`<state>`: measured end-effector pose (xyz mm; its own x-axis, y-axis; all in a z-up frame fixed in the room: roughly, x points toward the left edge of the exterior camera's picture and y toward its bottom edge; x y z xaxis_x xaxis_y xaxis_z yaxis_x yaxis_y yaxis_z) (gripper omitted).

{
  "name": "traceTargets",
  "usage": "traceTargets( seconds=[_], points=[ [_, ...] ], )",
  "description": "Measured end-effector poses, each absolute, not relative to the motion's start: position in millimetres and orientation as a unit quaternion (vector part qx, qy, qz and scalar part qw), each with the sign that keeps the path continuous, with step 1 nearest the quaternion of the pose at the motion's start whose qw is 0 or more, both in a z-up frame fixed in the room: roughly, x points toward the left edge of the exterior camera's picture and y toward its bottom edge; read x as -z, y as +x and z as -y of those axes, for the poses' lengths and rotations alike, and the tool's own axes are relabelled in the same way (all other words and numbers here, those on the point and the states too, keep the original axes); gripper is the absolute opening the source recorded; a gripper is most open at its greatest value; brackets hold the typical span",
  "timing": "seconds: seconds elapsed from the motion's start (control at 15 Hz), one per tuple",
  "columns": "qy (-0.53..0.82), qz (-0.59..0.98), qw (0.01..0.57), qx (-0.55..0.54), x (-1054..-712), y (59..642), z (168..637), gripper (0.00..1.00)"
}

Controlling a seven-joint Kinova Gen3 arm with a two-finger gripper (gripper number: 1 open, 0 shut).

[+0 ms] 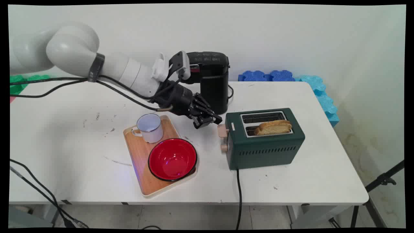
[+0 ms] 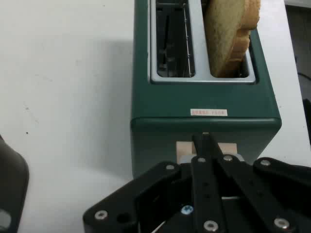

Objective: Press the toaster switch

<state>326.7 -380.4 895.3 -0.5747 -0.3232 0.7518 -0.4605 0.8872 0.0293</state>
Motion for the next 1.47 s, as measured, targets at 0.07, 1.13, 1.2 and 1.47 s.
traceTargets(
  seconds=[0.07, 1.13, 1.2, 1.47],
  points=[
    [0.220, 0.885, 0.401, -0.084, -896.6, 325.0, 382.4, 0.00],
    [0.209, 0.900, 0.377, -0.057, -883.7, 305.4, 402.8, 0.00],
    [0.209, 0.901, 0.377, -0.056, -882.1, 304.3, 403.5, 0.00],
    [0.209, 0.902, 0.374, -0.051, -873.0, 302.7, 404.5, 0.00]
  ],
)
